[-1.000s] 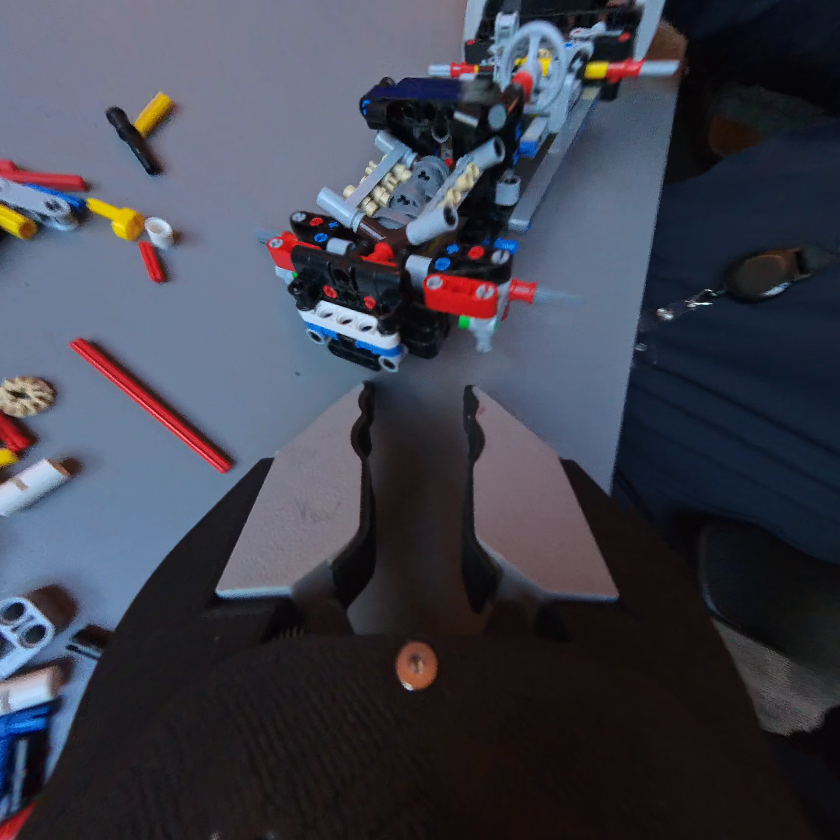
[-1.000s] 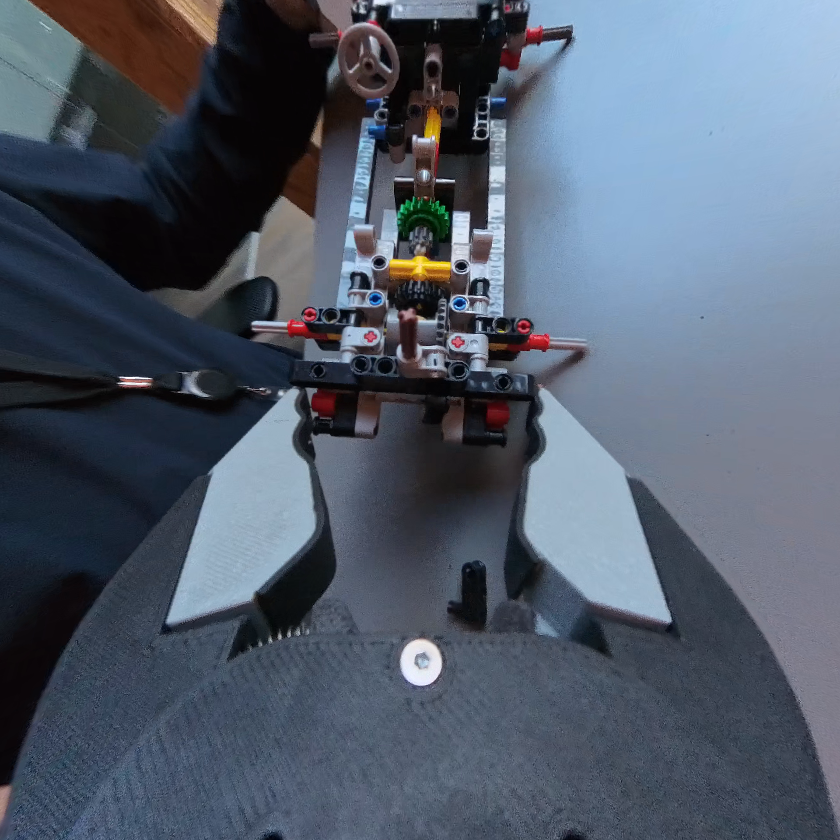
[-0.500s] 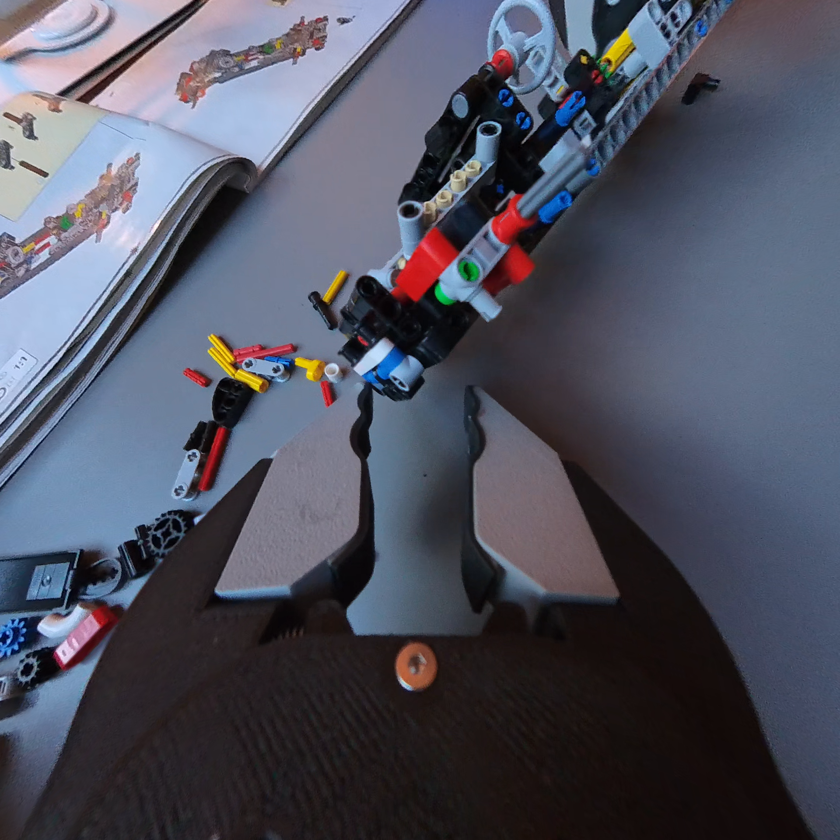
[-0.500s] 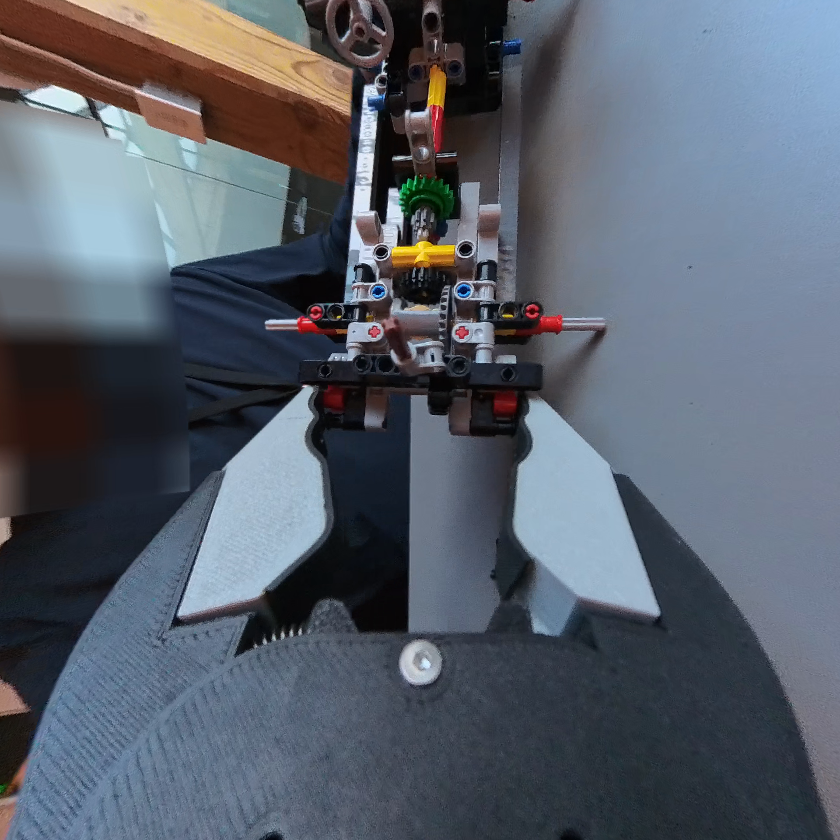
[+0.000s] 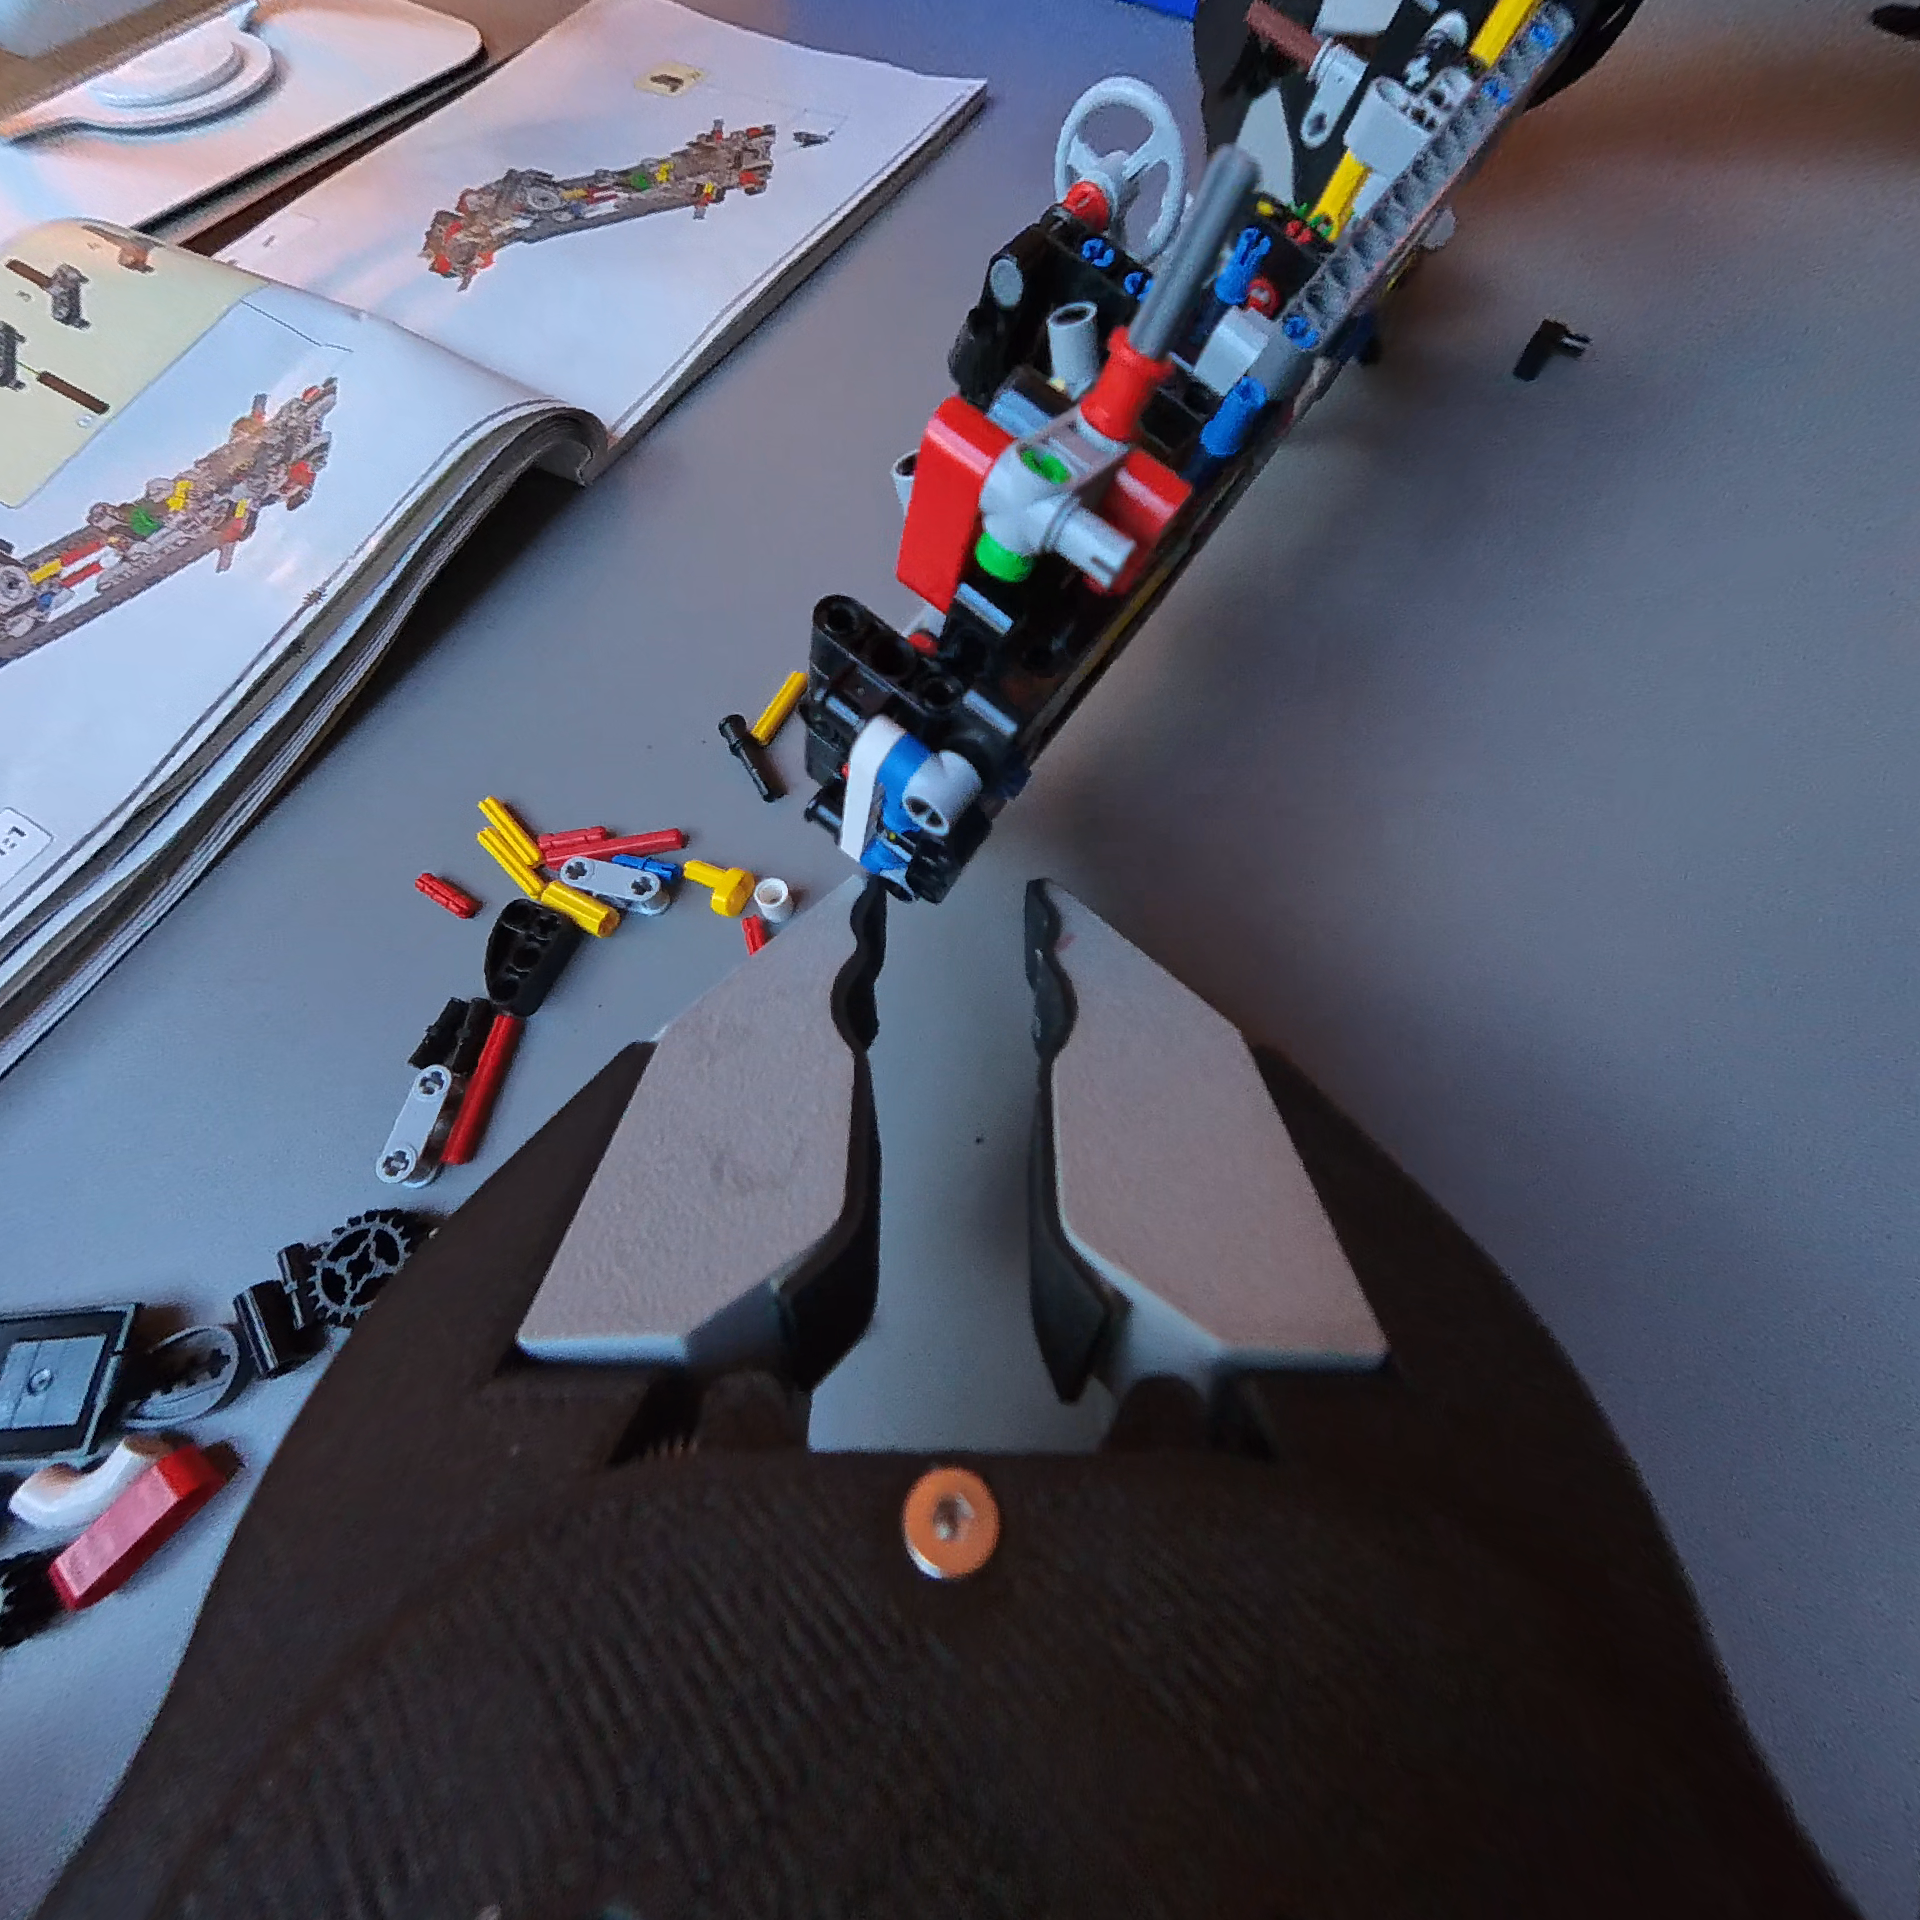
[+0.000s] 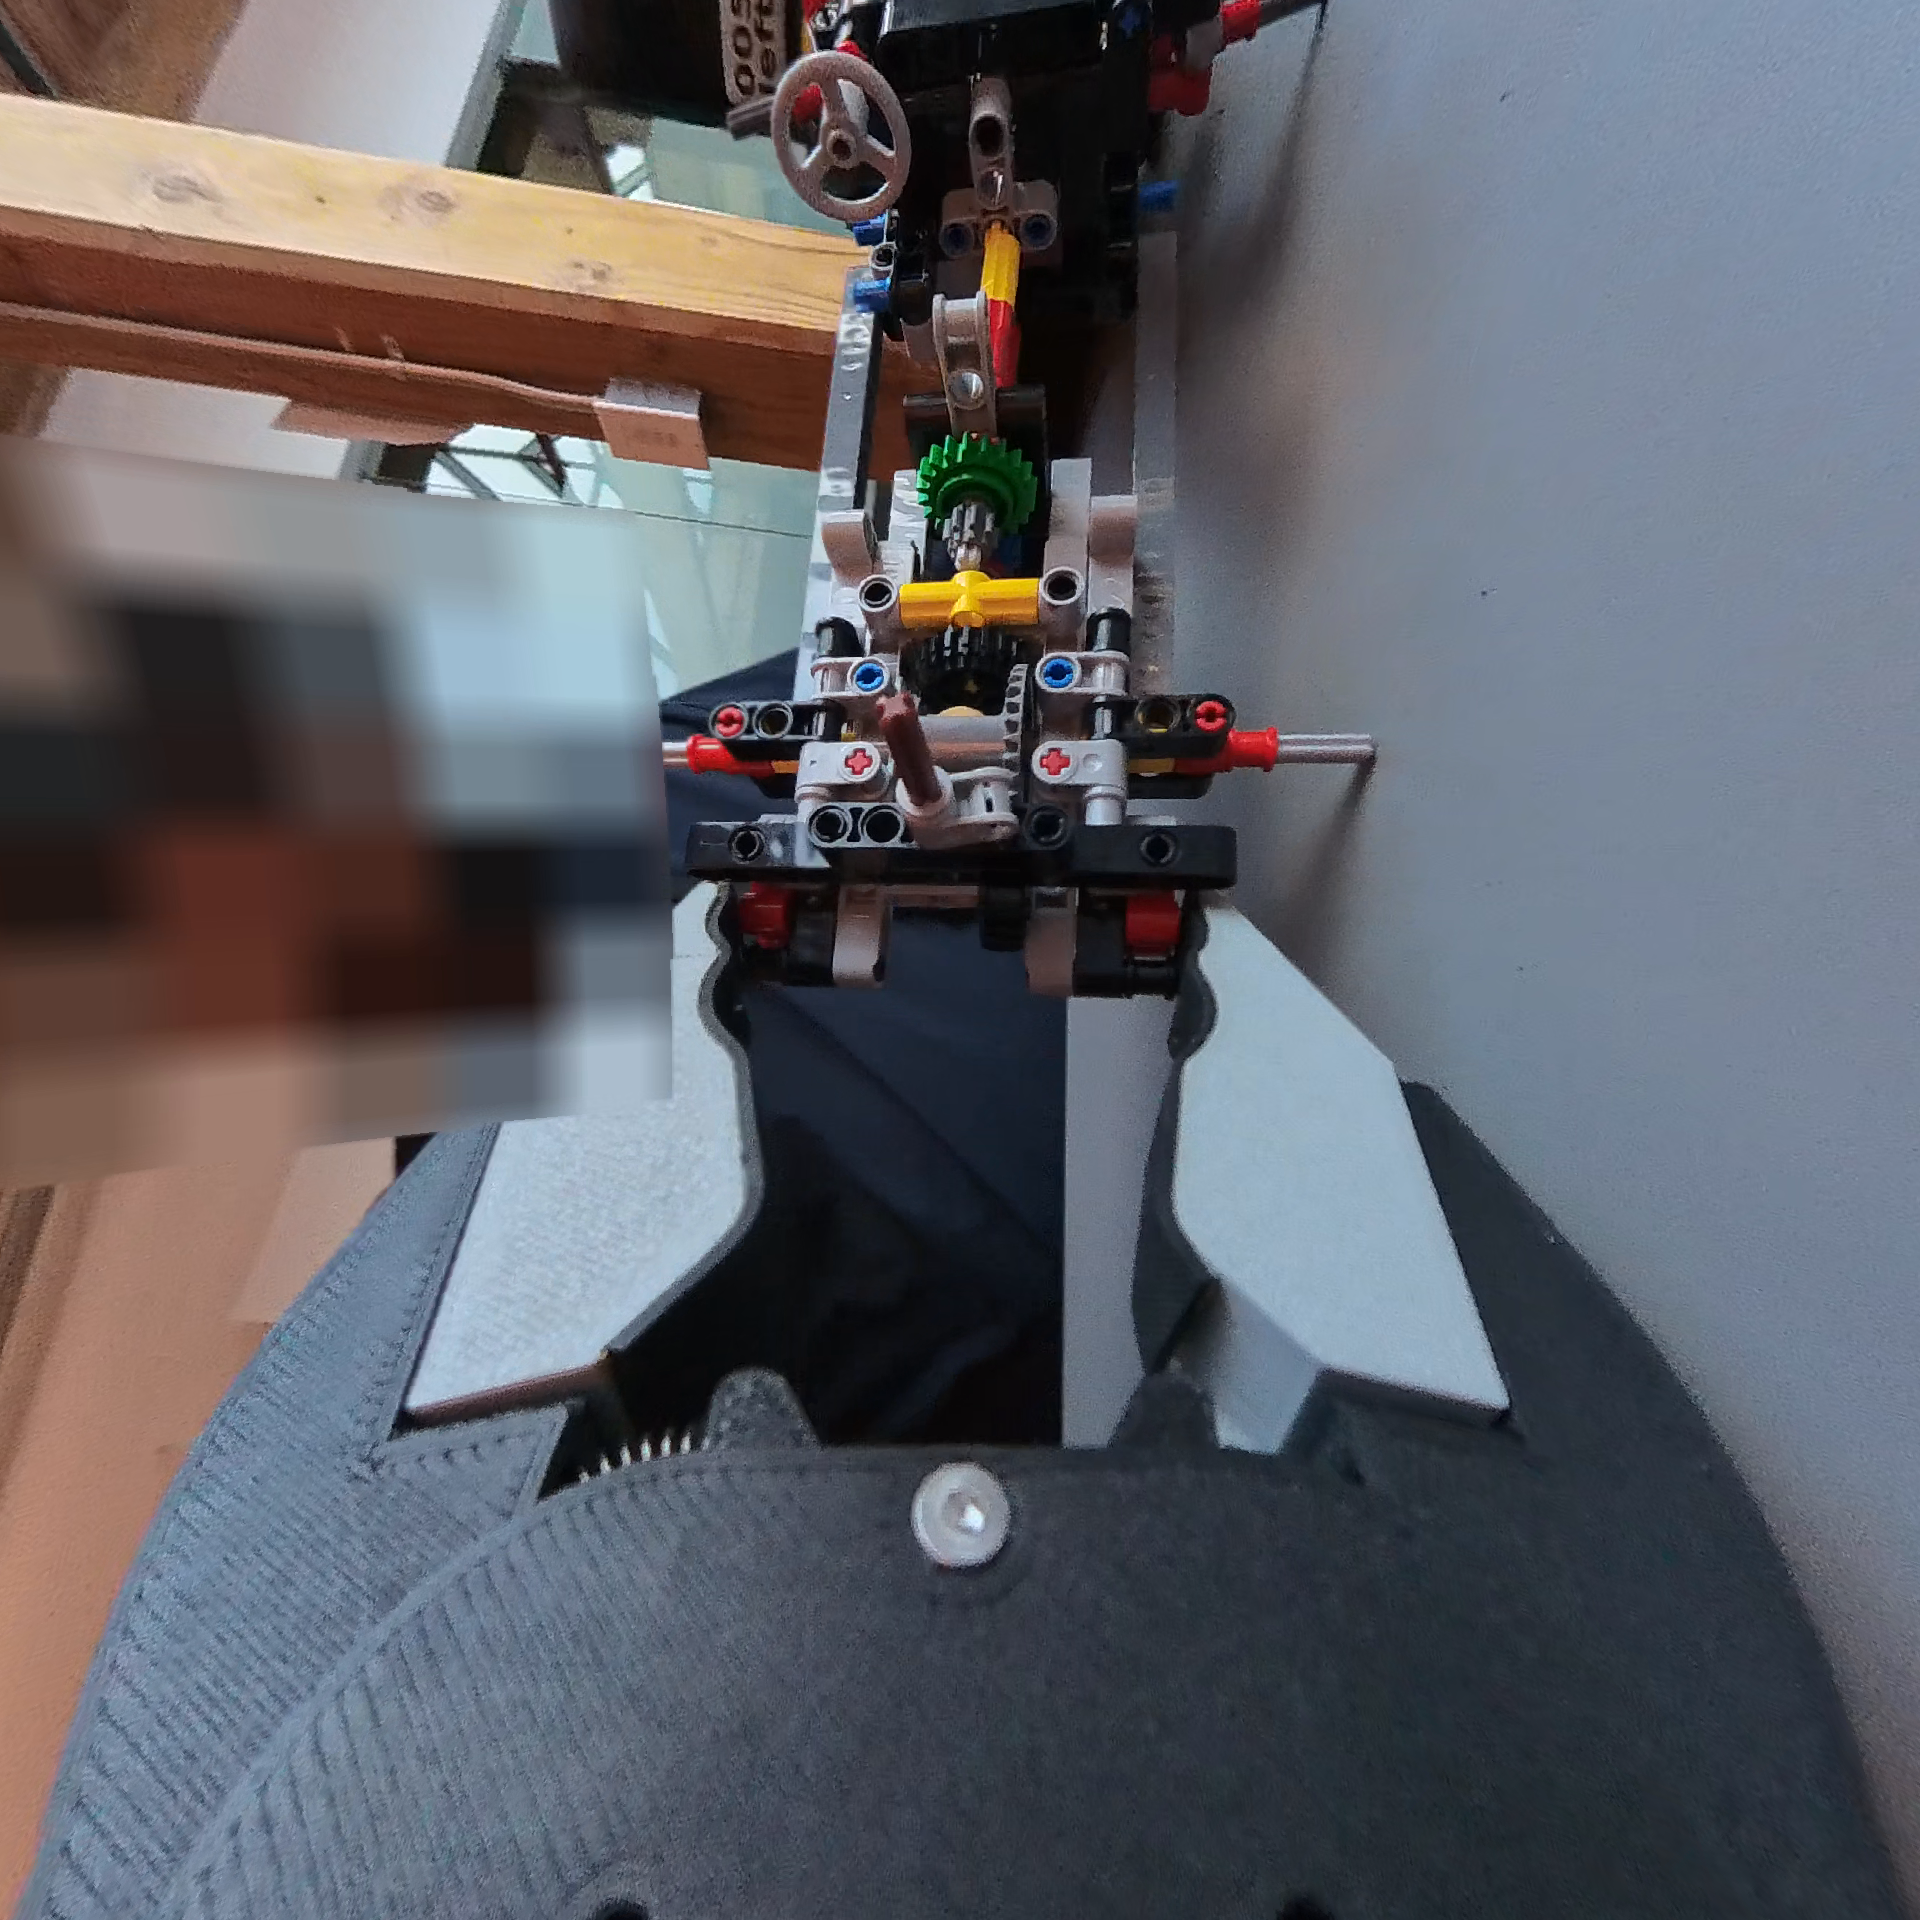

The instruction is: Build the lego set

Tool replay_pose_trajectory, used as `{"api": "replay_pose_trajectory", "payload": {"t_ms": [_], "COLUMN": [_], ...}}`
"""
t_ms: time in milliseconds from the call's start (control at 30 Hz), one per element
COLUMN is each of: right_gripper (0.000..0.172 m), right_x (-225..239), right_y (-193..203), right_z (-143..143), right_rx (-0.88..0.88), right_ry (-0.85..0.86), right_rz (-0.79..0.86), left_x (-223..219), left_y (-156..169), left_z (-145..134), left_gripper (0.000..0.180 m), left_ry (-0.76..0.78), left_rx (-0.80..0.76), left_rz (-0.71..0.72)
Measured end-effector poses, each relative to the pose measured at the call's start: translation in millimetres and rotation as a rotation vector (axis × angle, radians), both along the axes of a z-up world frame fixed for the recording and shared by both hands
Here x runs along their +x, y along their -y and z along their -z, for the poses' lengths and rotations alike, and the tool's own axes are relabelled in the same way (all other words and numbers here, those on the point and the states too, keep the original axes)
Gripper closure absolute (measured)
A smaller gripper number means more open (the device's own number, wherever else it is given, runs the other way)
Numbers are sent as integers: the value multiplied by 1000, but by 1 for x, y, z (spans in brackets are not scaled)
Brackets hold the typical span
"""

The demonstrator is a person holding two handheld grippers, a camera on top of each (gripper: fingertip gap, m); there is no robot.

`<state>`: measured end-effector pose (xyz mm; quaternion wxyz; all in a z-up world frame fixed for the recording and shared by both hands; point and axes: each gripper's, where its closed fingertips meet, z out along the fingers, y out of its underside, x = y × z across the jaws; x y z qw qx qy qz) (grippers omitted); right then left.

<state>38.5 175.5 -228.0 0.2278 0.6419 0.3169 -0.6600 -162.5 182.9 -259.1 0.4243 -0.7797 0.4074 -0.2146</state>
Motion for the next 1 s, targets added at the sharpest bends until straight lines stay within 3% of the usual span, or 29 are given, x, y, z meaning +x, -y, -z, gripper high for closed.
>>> {"api": "replay_pose_trajectory", "payload": {"t_ms": [533,800,1000], "right_gripper": [92,91,91], "right_x": [1,1,5], "right_y": [-12,-2,3], "right_z": [-5,7,12], "right_rx": [-190,174,311], "right_ry": [3,3,-18], "right_rz": [-68,-93,-2], "left_x": [0,-3,-3], "left_y": [-3,-2,1], "left_z": [-1,3,10], "left_gripper": [155,159,167], "left_ry": [5,-63,-175], "left_rx": [14,59,131], "left_rz": [-21,-48,-53]}}
